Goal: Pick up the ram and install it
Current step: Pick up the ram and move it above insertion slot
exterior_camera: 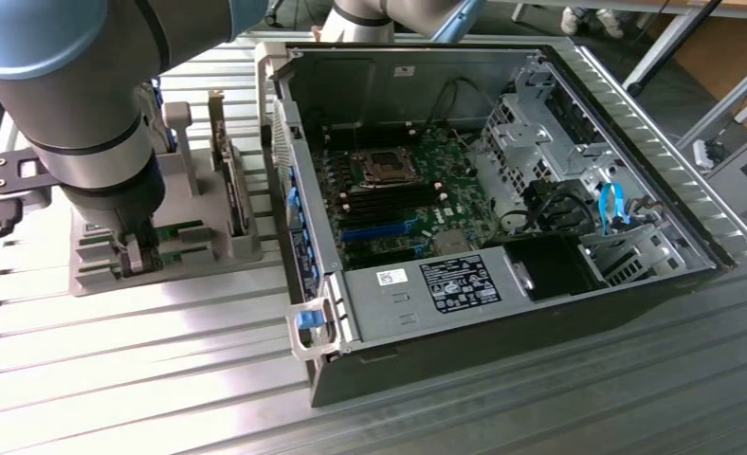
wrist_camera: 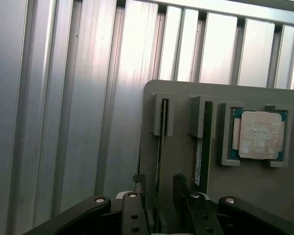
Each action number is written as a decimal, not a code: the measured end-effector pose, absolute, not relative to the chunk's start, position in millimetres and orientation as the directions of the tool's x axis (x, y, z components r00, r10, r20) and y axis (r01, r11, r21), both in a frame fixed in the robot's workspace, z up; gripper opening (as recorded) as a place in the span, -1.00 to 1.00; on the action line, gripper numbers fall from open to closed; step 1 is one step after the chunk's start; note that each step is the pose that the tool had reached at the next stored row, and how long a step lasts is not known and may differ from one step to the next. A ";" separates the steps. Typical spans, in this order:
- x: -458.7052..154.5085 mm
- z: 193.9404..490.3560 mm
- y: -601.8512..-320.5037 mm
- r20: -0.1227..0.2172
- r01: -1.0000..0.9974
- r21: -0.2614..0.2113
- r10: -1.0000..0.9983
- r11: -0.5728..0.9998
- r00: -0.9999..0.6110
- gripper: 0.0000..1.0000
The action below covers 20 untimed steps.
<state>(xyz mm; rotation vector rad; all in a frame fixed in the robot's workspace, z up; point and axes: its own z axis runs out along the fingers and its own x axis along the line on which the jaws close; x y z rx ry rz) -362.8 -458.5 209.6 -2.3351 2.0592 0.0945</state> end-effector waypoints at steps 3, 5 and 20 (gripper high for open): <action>-362.8 208.9 -458.5 -0.063 -0.992 0.020 -0.990 -0.126 0.125 -0.29; -362.8 208.7 -458.4 -0.063 -0.992 0.020 -0.990 -0.126 0.125 -0.29; -362.8 211.1 -458.4 -0.063 -0.992 0.020 -0.990 -0.126 0.125 -0.77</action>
